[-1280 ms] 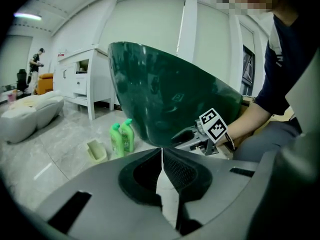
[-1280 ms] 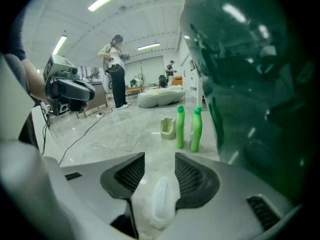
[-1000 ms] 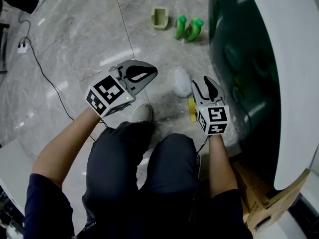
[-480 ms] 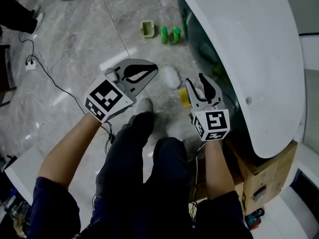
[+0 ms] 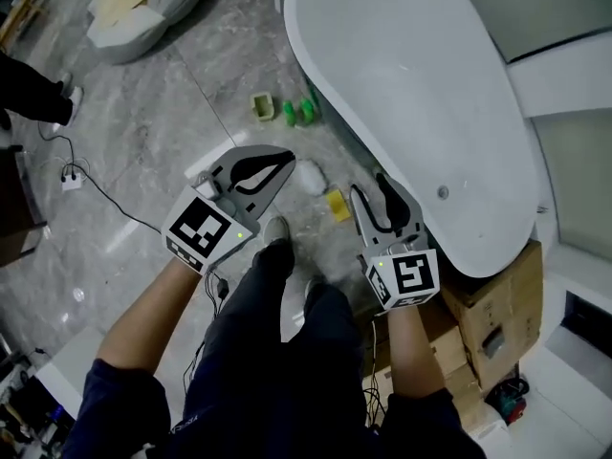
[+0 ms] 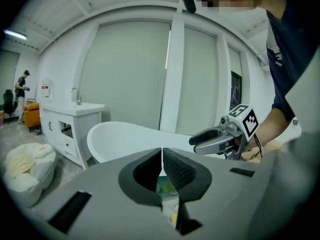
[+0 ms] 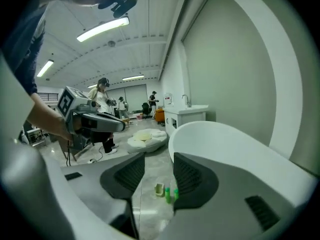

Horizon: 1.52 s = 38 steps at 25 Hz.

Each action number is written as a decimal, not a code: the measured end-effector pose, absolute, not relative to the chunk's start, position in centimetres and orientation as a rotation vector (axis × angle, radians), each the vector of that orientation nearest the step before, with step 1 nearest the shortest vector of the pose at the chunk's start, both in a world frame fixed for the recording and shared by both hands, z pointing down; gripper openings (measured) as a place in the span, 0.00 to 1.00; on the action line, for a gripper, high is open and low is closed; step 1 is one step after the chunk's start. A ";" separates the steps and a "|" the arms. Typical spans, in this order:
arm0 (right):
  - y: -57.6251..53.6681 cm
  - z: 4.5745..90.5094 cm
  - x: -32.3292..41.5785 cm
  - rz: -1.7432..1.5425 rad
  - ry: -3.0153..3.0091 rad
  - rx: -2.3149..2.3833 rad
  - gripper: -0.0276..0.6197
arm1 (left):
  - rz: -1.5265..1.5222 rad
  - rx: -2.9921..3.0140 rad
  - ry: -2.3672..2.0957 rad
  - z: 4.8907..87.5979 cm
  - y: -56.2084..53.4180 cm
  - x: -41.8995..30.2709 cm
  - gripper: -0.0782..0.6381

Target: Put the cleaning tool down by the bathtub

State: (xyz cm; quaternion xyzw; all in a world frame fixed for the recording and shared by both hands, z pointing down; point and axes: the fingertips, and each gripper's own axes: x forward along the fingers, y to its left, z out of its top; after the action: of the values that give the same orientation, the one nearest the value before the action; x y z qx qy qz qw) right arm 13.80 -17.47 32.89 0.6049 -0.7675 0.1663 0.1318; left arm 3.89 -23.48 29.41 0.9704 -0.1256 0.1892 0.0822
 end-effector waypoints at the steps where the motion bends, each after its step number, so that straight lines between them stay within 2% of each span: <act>1: -17.5 31.3 14.2 0.479 -2.219 1.779 0.32 | 0.549 2.904 -0.368 28.0 -23.5 4.1 0.16; 20: -13.3 8.9 19.8 0.281 -2.172 2.077 0.31 | 0.330 3.008 -0.296 8.3 -21.8 9.4 0.16; 38: -4.6 1.7 24.9 0.165 -2.199 2.190 0.25 | 0.252 3.054 -0.218 2.4 -12.9 15.6 0.16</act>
State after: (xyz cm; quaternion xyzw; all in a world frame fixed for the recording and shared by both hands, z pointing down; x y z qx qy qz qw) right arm 24.85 -4.62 1.72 0.7045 -0.7075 0.0532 0.0169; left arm 15.58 -12.95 2.37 0.9935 -0.0710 0.0821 0.0349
